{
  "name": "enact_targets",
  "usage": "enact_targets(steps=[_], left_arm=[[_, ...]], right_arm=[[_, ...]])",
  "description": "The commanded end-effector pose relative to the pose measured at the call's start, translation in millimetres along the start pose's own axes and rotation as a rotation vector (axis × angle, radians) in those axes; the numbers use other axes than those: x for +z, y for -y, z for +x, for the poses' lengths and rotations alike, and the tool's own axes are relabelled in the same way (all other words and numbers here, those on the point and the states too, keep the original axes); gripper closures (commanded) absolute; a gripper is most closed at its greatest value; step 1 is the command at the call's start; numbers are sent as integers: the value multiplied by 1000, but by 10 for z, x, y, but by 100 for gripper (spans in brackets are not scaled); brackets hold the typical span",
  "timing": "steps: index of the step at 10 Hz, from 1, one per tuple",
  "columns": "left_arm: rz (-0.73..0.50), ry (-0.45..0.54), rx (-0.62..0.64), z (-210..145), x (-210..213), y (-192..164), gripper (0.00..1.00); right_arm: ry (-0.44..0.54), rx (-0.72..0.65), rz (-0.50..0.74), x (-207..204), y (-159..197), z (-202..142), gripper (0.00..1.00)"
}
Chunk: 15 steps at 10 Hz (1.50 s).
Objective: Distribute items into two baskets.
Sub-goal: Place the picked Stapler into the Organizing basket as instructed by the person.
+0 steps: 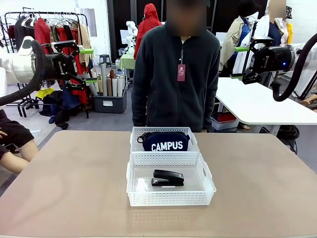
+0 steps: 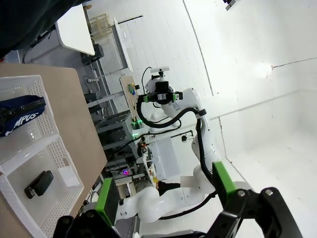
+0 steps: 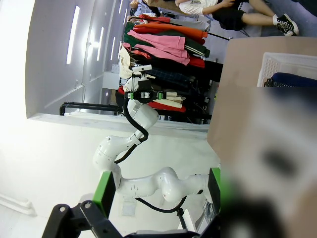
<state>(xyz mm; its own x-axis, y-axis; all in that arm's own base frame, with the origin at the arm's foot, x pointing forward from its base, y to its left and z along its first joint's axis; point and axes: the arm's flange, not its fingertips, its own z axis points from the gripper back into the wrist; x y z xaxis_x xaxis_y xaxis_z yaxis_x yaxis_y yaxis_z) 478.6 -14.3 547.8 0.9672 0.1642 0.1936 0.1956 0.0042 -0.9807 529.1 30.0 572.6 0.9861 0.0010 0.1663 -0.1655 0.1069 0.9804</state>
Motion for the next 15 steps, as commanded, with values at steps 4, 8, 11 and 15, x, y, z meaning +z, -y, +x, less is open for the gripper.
enact_targets(steps=[4, 8, 11, 15], left_arm=[[-1, 0, -1, -3, 4, 8, 0], [-1, 0, -1, -3, 4, 8, 0], [-1, 0, -1, -3, 4, 8, 0], [-1, 0, -1, -3, 4, 8, 0]], right_arm=[[2, 4, 3, 0, -23, -7, 0], [2, 4, 3, 0, -23, -7, 0], [2, 4, 3, 0, -23, -7, 0], [2, 4, 3, 0, -23, -7, 0]])
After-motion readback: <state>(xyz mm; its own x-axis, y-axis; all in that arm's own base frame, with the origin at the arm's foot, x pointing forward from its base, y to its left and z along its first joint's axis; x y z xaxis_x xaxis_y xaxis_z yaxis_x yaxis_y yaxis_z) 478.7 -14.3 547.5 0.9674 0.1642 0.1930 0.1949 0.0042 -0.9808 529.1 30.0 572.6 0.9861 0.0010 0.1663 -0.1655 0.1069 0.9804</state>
